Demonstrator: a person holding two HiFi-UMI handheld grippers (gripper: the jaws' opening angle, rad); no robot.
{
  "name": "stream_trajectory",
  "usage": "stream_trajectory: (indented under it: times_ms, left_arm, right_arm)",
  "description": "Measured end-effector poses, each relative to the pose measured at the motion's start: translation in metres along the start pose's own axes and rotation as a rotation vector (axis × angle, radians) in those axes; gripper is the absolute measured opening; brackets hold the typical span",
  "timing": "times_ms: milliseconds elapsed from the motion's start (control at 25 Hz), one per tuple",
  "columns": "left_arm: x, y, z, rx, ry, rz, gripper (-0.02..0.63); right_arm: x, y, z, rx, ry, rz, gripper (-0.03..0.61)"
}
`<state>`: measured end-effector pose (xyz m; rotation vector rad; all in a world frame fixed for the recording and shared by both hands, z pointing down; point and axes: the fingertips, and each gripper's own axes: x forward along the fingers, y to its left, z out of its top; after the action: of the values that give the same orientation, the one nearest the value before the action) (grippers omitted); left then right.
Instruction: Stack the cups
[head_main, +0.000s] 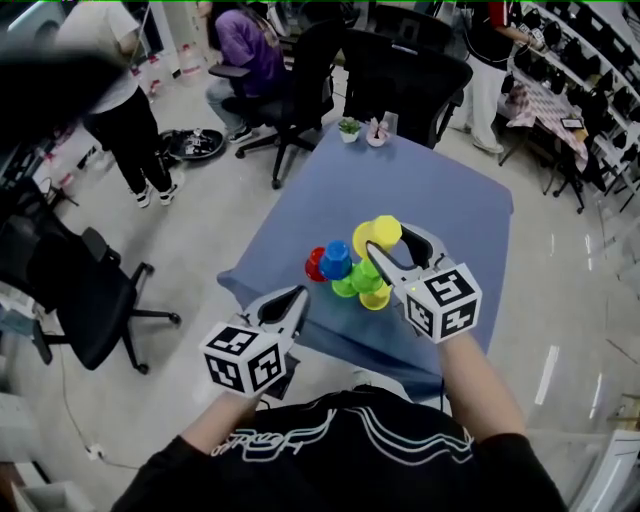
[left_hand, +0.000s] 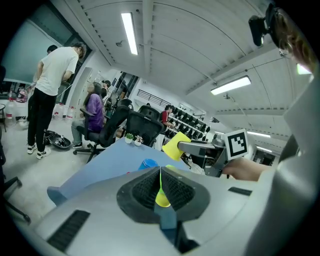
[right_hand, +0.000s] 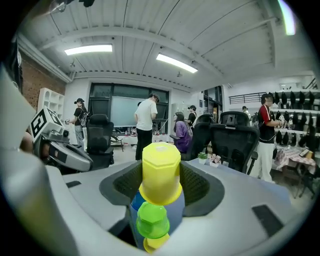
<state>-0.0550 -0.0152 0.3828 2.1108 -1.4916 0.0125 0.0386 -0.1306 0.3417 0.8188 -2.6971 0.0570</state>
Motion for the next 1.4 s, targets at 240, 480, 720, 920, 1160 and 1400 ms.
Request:
stream_trajectory:
  times_ms: [240,480,720,920,1160,1400]
  left_arm:
    - [-0.01,0.01,-0.01,-0.009,0.009,0.004,0.029]
    - [-0.018,0.023,-0.019,-0.03,0.017,0.012,0.028]
    - [-0.019,0.03,-0.028,-0.054,0.034,0.02,0.029]
    - [-0.018,0.029,-0.029,-0.059,0.042,0.028,0.028]
    - [-0.024,0.015,-0.027,-0.049,0.026,0.033,0.029]
    - [-0.037,-0.019,-0.021,-0.026,-0.002,0.027,0.028]
  right_arm:
    - [0.008,0.018,-0.012,-0.014,0.038,0.021,0.25]
    - [0.019,0.028,-0.023,-0.014,0.081,0.03,0.25]
    - [0.028,0.031,-0.032,-0.015,0.11,0.036,0.25]
    - [0.032,0.031,-0.032,-0.013,0.108,0.051,0.25]
    - [0.011,0.031,-0.022,-0.004,0.044,0.046,0.282]
    - [-0.041,0.029,-0.006,0.053,-0.039,0.059,0.279]
